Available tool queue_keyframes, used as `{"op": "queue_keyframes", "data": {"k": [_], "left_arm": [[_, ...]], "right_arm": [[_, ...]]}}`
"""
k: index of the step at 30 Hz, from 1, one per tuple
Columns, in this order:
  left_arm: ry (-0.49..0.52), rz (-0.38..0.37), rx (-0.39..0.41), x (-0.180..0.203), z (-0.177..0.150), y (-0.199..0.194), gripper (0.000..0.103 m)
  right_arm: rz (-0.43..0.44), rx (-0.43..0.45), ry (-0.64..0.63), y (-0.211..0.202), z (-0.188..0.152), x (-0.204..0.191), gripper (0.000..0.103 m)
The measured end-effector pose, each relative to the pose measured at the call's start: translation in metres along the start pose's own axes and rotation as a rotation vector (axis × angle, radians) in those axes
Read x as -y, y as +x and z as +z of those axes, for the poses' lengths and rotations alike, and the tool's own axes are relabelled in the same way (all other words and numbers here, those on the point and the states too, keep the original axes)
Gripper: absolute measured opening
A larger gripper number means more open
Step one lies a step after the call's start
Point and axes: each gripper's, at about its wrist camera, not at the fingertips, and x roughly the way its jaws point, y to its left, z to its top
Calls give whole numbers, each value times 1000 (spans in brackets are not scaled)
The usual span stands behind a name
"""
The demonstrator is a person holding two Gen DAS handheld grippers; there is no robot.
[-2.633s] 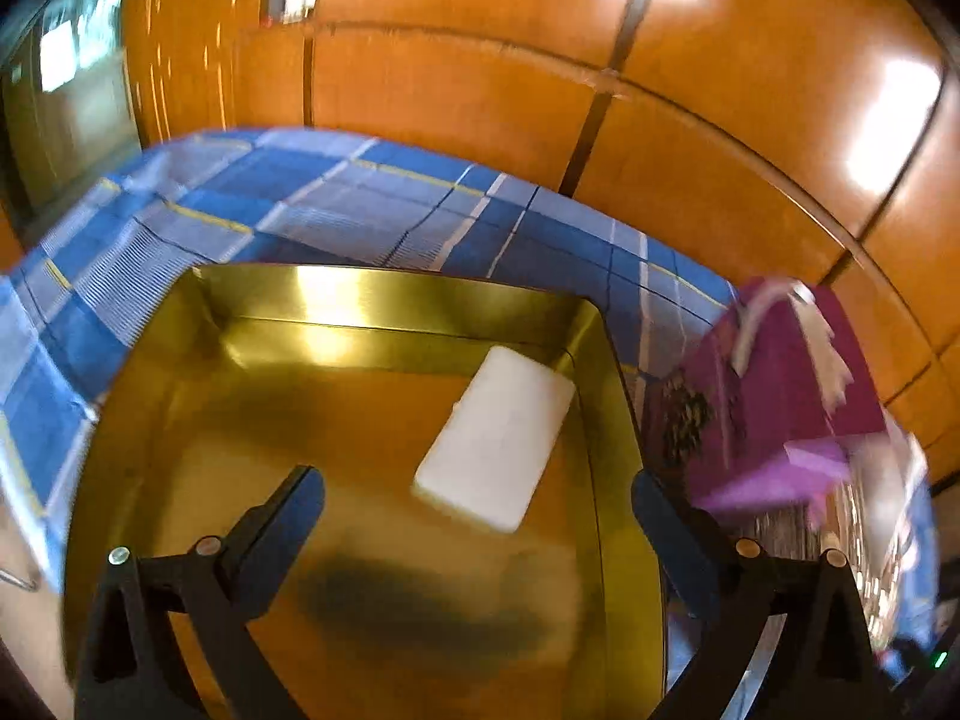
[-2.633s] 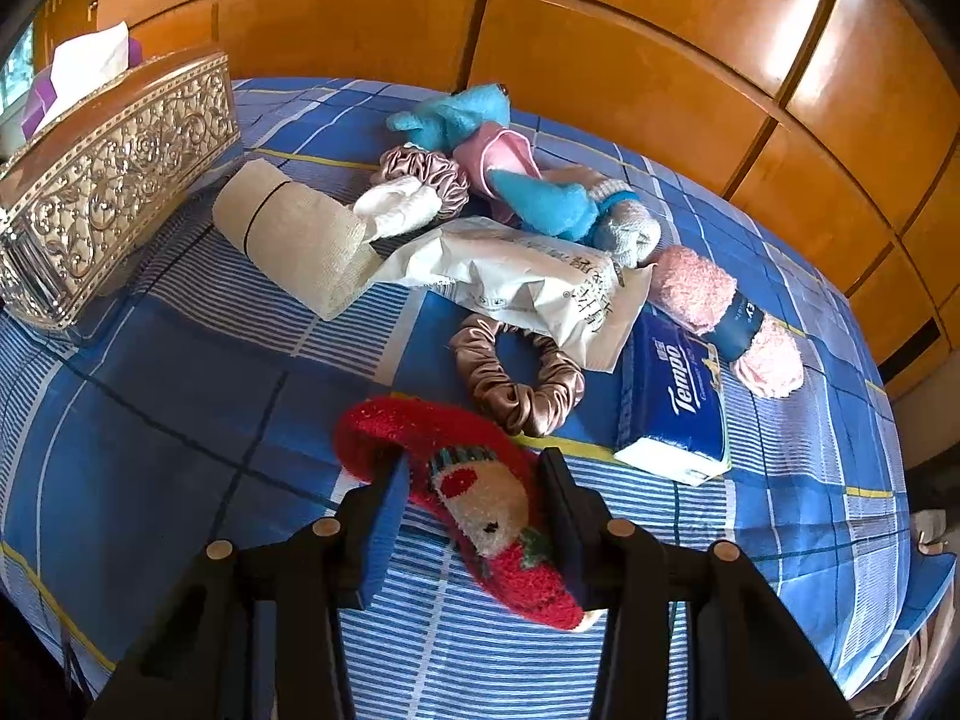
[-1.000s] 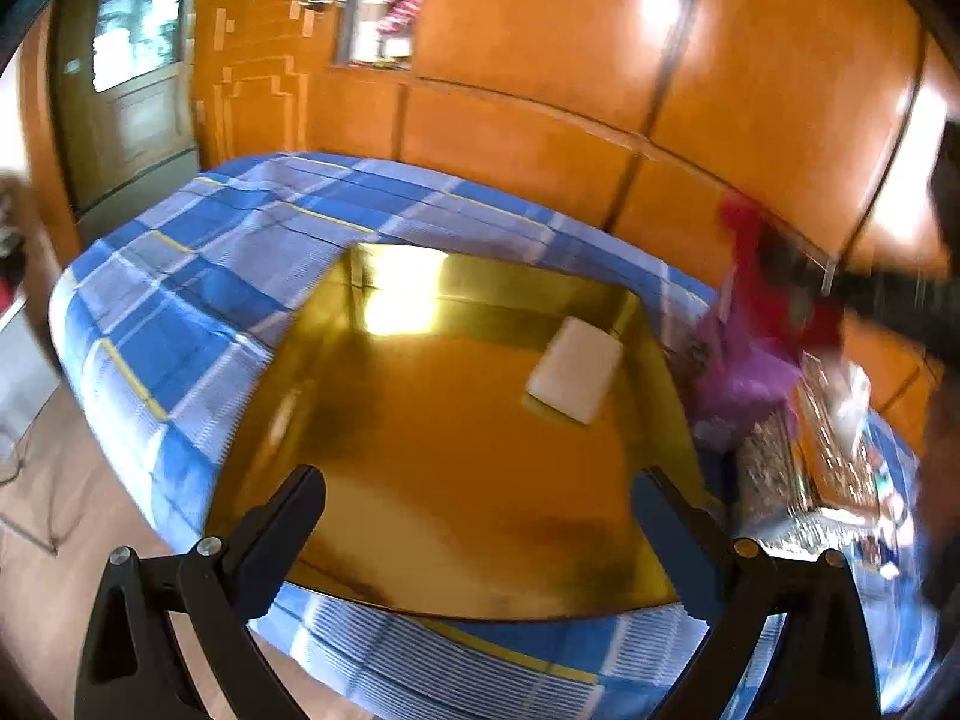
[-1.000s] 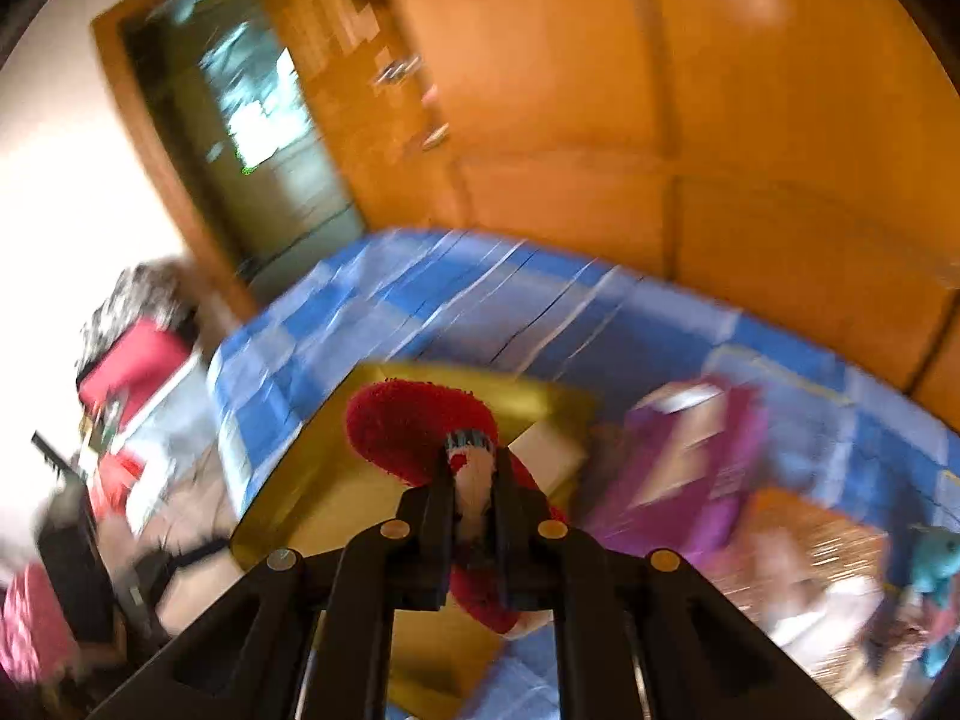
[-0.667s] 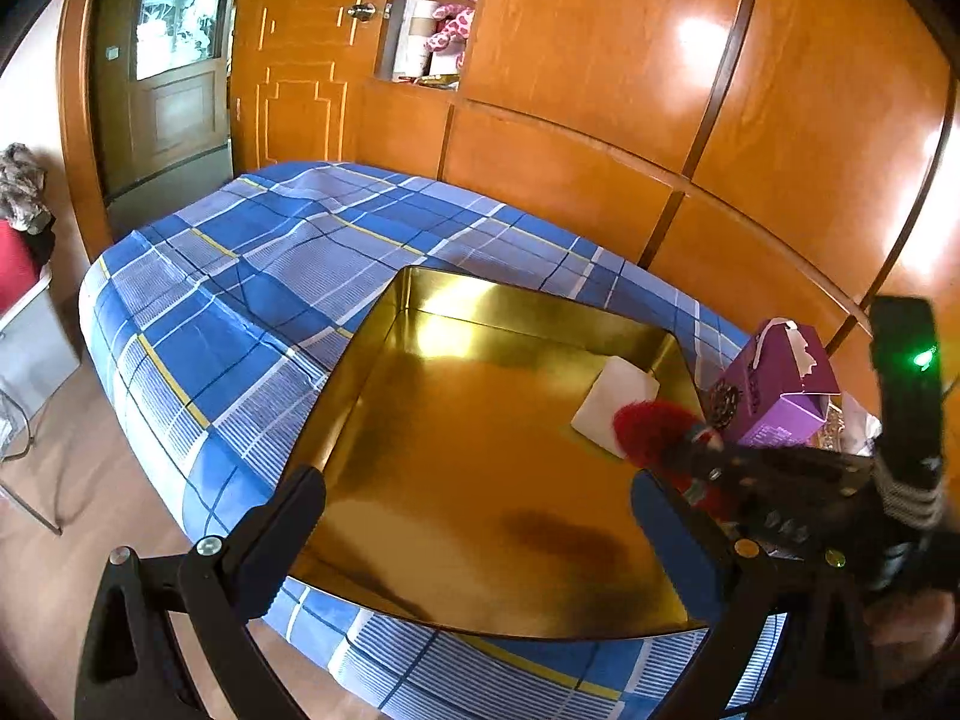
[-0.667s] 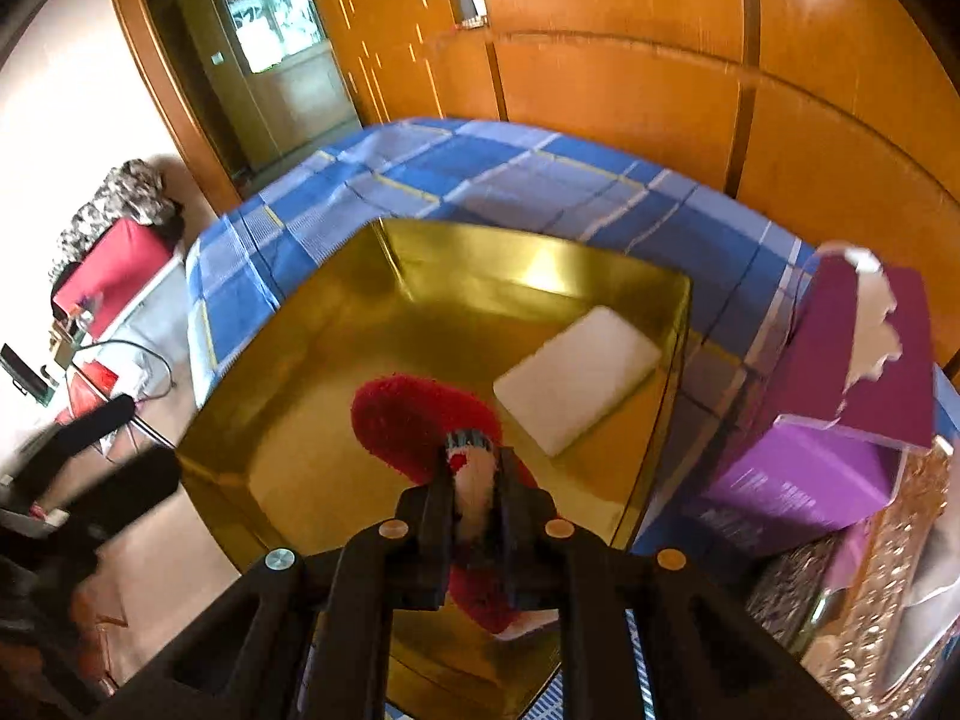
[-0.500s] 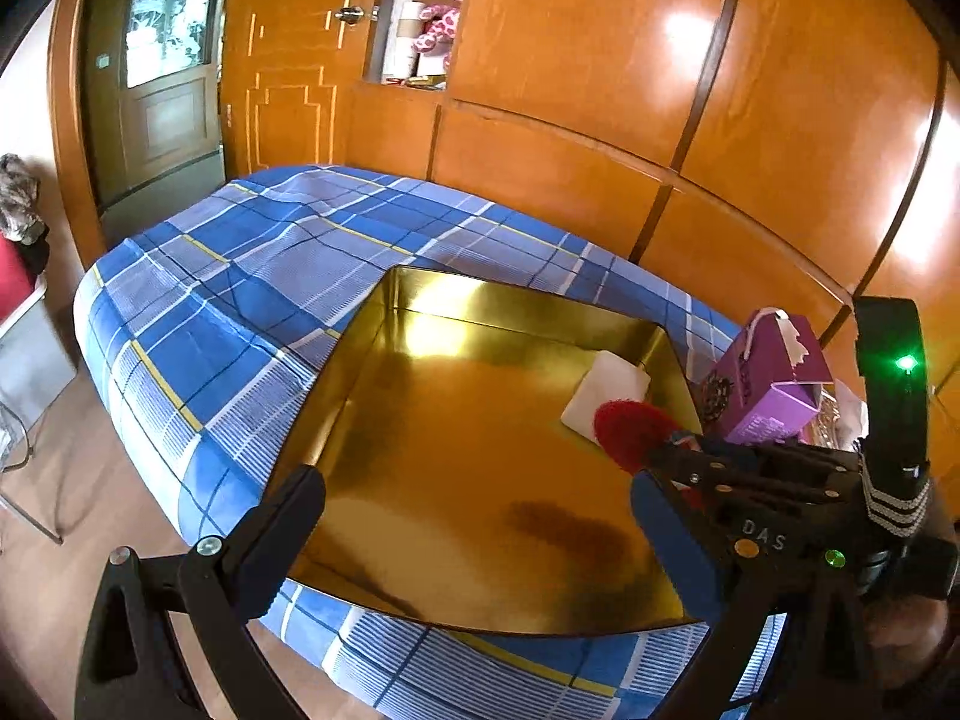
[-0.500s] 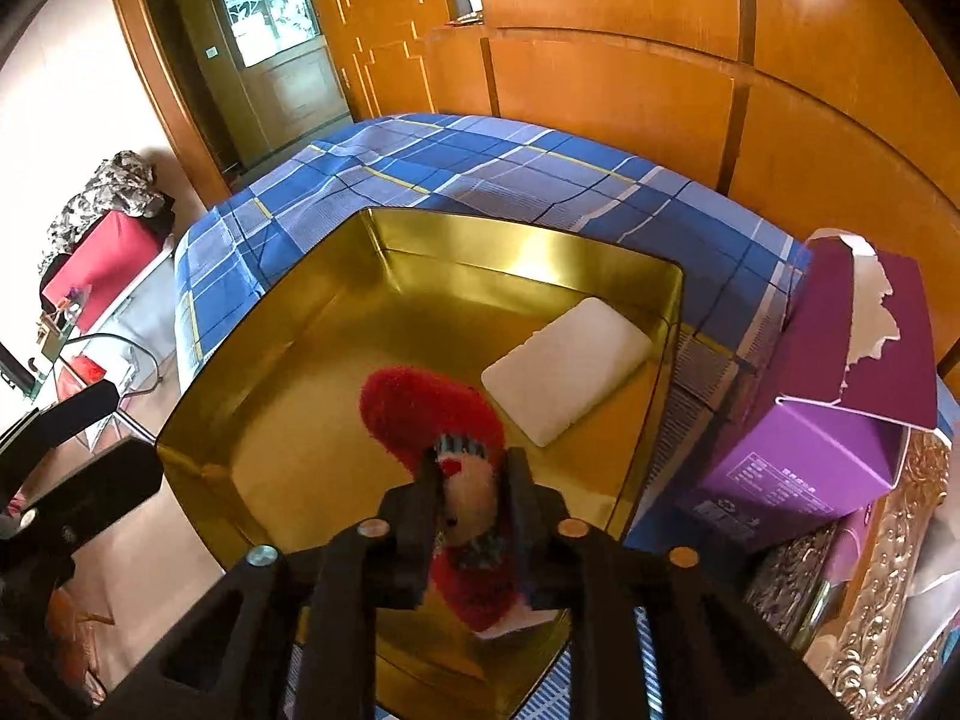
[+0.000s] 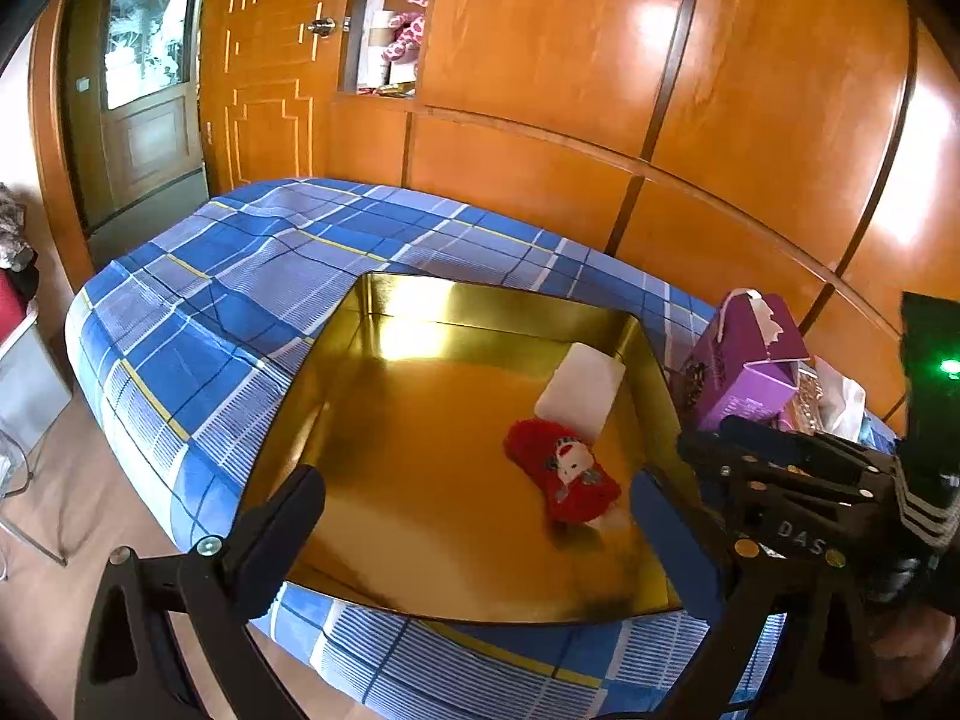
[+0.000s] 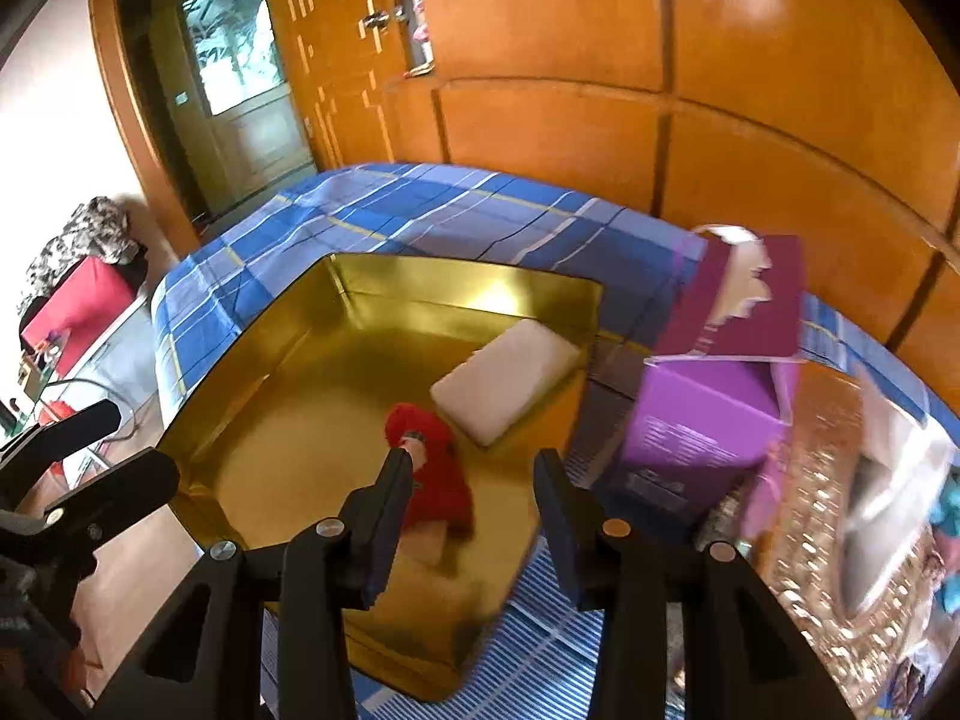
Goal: Organize soft objects
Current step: 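Carry the red sock with the right gripper and release it in the gold tray, then reach the left gripper to the rolled beige towel and grasp it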
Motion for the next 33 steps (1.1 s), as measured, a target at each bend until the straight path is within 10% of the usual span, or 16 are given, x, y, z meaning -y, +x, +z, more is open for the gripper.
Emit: {"op": "queue_keyframes", "data": {"k": [33], "left_arm": [[251, -199, -1, 95, -5, -23, 102]], "right_arm": [[-296, 185, 240, -143, -100, 130, 42]]}}
